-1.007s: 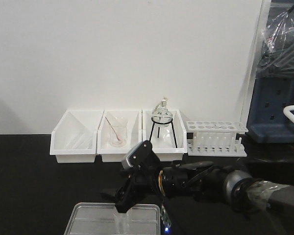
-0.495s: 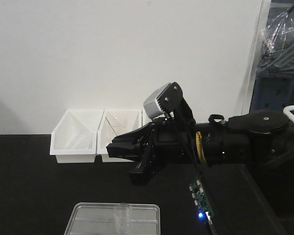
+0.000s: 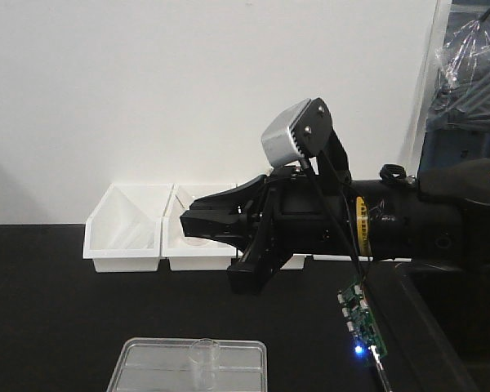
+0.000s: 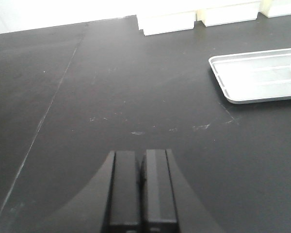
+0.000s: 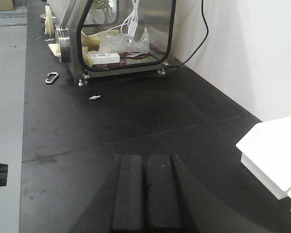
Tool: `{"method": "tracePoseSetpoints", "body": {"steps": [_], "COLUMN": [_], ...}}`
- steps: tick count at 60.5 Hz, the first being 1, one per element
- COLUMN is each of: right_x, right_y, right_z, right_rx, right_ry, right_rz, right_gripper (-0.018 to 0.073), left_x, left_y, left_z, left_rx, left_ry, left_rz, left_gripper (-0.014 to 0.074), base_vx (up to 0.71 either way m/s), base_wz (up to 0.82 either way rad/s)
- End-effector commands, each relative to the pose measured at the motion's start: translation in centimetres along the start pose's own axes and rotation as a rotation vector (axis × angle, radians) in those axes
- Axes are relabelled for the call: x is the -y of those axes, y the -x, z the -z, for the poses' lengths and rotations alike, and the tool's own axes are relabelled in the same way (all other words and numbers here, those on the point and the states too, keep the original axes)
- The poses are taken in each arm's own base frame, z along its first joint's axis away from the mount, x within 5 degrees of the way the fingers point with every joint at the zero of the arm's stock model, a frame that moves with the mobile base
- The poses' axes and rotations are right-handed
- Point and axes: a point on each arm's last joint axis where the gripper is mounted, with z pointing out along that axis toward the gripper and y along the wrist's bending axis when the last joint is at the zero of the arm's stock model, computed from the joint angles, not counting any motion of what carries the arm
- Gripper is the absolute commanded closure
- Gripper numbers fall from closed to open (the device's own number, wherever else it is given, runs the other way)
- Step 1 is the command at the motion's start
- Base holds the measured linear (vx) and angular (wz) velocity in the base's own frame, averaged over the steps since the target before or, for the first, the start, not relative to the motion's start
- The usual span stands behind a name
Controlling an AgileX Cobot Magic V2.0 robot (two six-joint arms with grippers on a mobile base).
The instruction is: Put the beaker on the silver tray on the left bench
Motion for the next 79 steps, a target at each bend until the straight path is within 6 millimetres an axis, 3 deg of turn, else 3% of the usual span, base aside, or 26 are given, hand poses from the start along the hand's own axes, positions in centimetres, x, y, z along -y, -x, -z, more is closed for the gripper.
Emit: {"method": "tracePoseSetpoints", "body": {"steps": [1, 13, 19, 26, 34, 42, 47, 56, 63, 79], "right_x": [-0.5, -0.2, 1.2, 2.5, 2.1, 0.5, -0.9, -3.8, -6.7, -11.5], "right_y": [2.0, 3.0, 4.7, 6.3, 6.3, 5.3, 4.7, 0.9, -3.9, -16.2], "right_z": [1.3, 1.5, 2.4, 5.3, 9.5, 14.1, 17.1, 21.1, 23.0, 23.1], "right_rx": [0.048, 0.16, 0.335, 0.444, 0.236, -0.062, -0.059, 0.152, 0.288, 0.214], "right_ry": [-0.028, -0.062, -0.228, -0.529, -0.834, -0.92, -0.991, -1.105, -1.165, -1.189], "right_rz": [0.044, -0.051, -0.169, -0.194, -0.128, -0.104, -0.104, -0.006, 0.067, 0.006], "right_gripper": [0.0573, 0.0573, 0.0573, 0.0573, 0.0573, 0.0573, 0.0573, 0.0573, 0.0573, 0.0573], "left_x": [0.1, 0.1, 0.1, 0.1, 0.1, 0.1, 0.1, 0.1, 0.1, 0.1], "left_y": [0.1, 0.1, 0.1, 0.1, 0.1, 0.1, 0.1, 0.1, 0.1, 0.1], "left_z": [-0.2, -0.2, -0.2, -0.2, -0.2, -0.2, -0.2, -0.2, -0.2, -0.2], "left_rx": [0.069, 0.069, 0.069, 0.069, 0.069, 0.069, 0.069, 0.069, 0.069, 0.069], "left_ry": [-0.005, -0.005, -0.005, -0.005, -0.005, -0.005, -0.005, -0.005, -0.005, -0.005], "left_rz": [0.003, 0.003, 0.003, 0.003, 0.003, 0.003, 0.003, 0.003, 0.003, 0.003], "left_gripper": [0.0595, 0.0595, 0.0595, 0.0595, 0.0595, 0.0595, 0.0595, 0.0595, 0.0595, 0.0595], "base_vx": [0.0, 0.0, 0.0, 0.0, 0.0, 0.0, 0.0, 0.0, 0.0, 0.0], "base_wz": [0.0, 0.0, 0.0, 0.0, 0.0, 0.0, 0.0, 0.0, 0.0, 0.0]}}
